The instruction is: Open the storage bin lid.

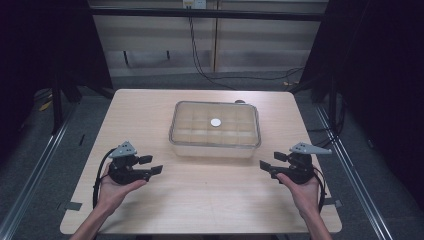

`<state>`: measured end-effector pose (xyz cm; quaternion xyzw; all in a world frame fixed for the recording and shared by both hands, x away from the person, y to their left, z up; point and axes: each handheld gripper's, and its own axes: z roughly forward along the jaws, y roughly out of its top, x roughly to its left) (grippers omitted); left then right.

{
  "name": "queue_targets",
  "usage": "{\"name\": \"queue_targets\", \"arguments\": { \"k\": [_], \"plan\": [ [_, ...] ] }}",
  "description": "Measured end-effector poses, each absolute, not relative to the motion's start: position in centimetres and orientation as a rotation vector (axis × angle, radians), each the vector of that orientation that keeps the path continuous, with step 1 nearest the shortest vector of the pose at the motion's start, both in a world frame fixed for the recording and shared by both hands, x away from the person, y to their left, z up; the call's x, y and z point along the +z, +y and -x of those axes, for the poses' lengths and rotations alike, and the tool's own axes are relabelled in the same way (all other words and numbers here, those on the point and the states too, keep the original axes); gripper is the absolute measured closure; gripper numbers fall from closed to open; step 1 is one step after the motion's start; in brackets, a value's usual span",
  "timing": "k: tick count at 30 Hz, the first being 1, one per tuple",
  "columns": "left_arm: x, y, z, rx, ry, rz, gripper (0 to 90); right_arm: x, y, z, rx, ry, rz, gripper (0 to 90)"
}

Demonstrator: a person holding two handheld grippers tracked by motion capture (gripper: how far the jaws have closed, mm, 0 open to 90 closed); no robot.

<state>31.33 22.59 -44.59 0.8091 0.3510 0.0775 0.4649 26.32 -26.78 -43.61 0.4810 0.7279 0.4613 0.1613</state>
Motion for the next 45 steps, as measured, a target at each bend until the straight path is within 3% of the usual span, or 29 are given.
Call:
{"name": "queue_targets", "arguments": {
  "k": [11, 24, 45],
  "plan": [
    [-42.6, 22.5, -32.6, 0.267, 0.873, -1.951, 34.2, -43.1, -26.1, -28.6, 1.293, 2.090, -1.350, 29.0],
    [-43.2, 21.9, -35.5, 0.250, 0.892, -2.004, 33.7, -42.1, -26.3, -31.1, 1.276, 2.109, -1.371, 22.8],
    [-42.1, 19.4, -39.9, 0.235, 0.894, -2.018, 27.9, -42.3, -25.6, -36.6, 1.225, 2.119, -1.393, 20.4]
  ]
}}
